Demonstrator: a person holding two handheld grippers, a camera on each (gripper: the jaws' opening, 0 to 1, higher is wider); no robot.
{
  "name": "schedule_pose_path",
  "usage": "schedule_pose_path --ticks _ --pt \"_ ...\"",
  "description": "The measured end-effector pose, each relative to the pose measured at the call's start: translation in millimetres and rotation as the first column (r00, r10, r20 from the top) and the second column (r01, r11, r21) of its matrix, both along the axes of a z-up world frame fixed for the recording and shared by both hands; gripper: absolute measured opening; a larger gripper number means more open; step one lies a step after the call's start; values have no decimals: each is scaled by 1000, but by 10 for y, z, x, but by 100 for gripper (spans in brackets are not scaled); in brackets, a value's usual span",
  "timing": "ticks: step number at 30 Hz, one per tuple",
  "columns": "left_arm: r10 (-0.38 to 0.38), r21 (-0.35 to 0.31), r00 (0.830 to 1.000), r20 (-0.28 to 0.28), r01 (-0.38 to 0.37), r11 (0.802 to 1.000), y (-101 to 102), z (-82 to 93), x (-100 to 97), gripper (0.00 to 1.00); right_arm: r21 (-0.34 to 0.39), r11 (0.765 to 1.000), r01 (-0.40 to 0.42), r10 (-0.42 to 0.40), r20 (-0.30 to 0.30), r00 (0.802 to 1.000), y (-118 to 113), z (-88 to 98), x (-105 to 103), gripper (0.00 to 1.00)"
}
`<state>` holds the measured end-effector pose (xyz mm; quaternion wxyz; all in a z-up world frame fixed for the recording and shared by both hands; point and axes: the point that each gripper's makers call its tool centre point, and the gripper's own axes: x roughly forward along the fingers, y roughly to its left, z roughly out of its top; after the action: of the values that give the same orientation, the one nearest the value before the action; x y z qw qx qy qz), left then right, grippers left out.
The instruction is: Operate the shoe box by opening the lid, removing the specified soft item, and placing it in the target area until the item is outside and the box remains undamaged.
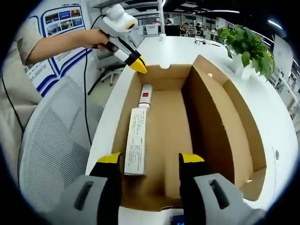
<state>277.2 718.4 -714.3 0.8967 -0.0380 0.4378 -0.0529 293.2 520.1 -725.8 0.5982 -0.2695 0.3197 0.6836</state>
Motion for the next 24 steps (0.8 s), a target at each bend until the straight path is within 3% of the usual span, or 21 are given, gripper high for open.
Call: schedule_pose_path --ticks 8,18,19,24 --pt "-2 18 1000 -20 3 1000 47 -25 29 4 -11 1000 -9 9 -13 1000 113 -110 -51 40" --pt "11 8 1000 -27 -11 1000 80 -48 25 4 -26 999 -22 21 -35 999 118 -101 -166 21" --pt "11 9 1000 -26 -11 1000 74 -46 25 4 -29 999 -33 32 -28 999 115 -98 -202 16" --pt "7 20 1000 -25 -7 1000 71 -49 27 4 -51 999 -11 12 17 1000 118 -110 -182 16"
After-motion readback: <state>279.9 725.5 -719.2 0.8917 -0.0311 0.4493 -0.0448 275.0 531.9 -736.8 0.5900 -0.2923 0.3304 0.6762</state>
